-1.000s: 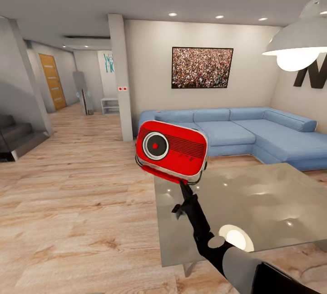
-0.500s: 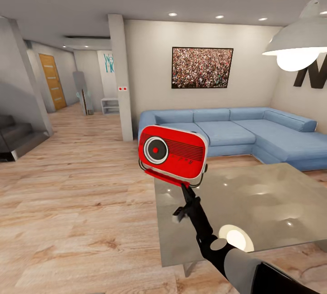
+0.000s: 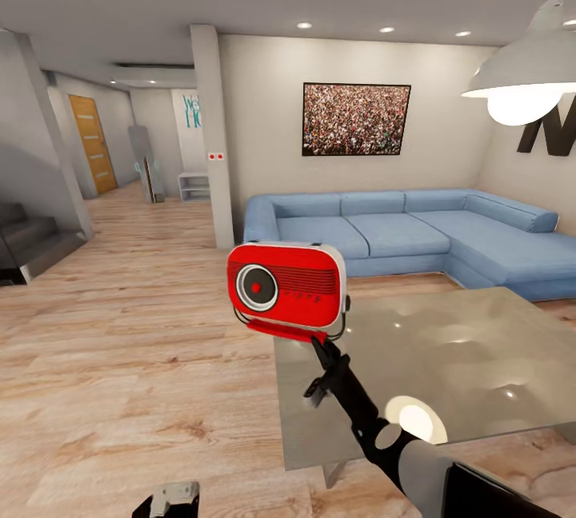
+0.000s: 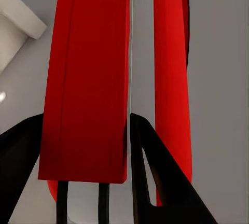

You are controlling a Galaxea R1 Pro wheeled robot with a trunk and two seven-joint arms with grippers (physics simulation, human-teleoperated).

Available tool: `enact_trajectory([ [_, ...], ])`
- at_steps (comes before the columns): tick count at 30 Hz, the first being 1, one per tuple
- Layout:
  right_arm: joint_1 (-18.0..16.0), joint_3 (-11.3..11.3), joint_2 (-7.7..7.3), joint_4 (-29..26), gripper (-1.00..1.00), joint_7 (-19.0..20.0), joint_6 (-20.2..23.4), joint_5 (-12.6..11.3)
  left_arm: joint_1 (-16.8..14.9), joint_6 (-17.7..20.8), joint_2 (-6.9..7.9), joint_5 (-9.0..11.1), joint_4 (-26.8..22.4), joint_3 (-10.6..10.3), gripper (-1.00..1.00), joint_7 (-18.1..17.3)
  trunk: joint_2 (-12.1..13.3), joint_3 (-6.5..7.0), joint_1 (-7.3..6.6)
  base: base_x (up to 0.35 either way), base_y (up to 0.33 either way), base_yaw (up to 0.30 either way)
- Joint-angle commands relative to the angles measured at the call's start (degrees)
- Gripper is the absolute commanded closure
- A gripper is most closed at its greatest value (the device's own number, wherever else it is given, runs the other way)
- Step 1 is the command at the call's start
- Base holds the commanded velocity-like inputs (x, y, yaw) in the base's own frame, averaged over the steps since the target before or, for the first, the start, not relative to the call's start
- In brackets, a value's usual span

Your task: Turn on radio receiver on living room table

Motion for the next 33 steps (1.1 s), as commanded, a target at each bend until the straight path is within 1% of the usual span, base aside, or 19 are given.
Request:
enact_trajectory([
  [1,0.0,-0.3,-0.06,0.0,1.00,0.0,-0.1,0.1,0.0,-0.3,0.03,0.0,-0.1,0.0,-1.00,0.0,0.0,0.01,0.00,0.000,0.000,0.000],
  [7,0.0,1.1,-0.56,0.0,1.00,0.0,0.0,0.0,0.0,-2.2,0.01,0.2,-0.8,0.0,-1.00,-0.2,0.0,0.01,0.00,0.000,0.000,0.000],
  [8,0.0,1.4,-0.57,-0.1,1.00,0.0,0.0,0.0,0.0,-2.2,0.03,0.2,-1.1,0.0,1.00,-0.2,0.0,0.01,0.00,0.000,0.000,0.000],
  [14,0.0,3.3,-0.62,-0.1,1.00,0.0,0.1,0.0,-0.1,-1.8,0.09,0.2,-3.0,0.0,1.00,-0.4,0.0,0.01,0.00,0.000,0.000,0.000],
  [19,-0.1,5.2,-0.70,-0.1,1.00,0.0,0.1,0.0,-0.1,-0.6,-0.30,1.0,-4.7,0.2,1.00,-0.2,0.0,0.01,0.00,0.000,0.000,0.000],
  [22,-0.1,6.5,-0.71,-0.1,1.00,0.0,0.1,0.0,-0.3,0.3,-1.15,1.9,-5.6,0.1,1.00,-0.2,0.0,0.01,0.00,0.000,0.000,0.000],
  [26,-0.1,8.4,-0.72,-0.1,1.00,0.0,0.1,0.0,-0.6,1.6,-2.45,3.2,-6.9,-0.3,1.00,-1.1,0.0,0.01,0.00,0.000,0.000,0.000],
  [27,-0.1,-5.2,-0.72,-0.1,1.00,0.0,0.1,0.0,-0.7,32.3,-5.67,3.3,-38.5,-0.6,1.00,-1.7,0.0,0.01,0.00,0.000,0.000,0.000],
  [28,-0.1,-5.2,-0.72,-0.1,1.00,0.0,0.1,0.0,-1.0,34.2,-6.32,3.3,-40.6,-1.0,1.00,-2.4,0.0,0.01,0.00,0.000,0.000,0.000],
  [29,-0.1,-5.2,-0.72,-0.1,1.00,0.0,0.1,0.0,-1.3,34.9,-6.61,3.3,-41.3,-1.2,1.00,-2.8,0.0,0.01,0.00,0.000,0.000,0.000],
  [31,-0.1,-5.2,-0.72,-0.1,1.00,0.0,0.1,0.0,-3.2,37.0,-8.01,3.4,-43.2,-2.4,1.00,-5.1,0.0,0.01,0.00,0.000,0.000,0.000],
  [32,-0.1,-5.2,-0.72,-0.1,1.00,0.0,0.1,0.0,-4.4,37.6,-9.14,3.4,-43.7,-3.1,1.00,-6.5,0.0,0.01,0.00,0.000,0.000,0.000],
  [33,-0.1,-5.2,-0.72,-0.1,1.00,0.0,0.1,0.0,-5.2,37.7,-9.39,3.5,-43.8,-3.3,1.00,-7.3,0.0,0.01,0.00,0.000,0.000,0.000],
])
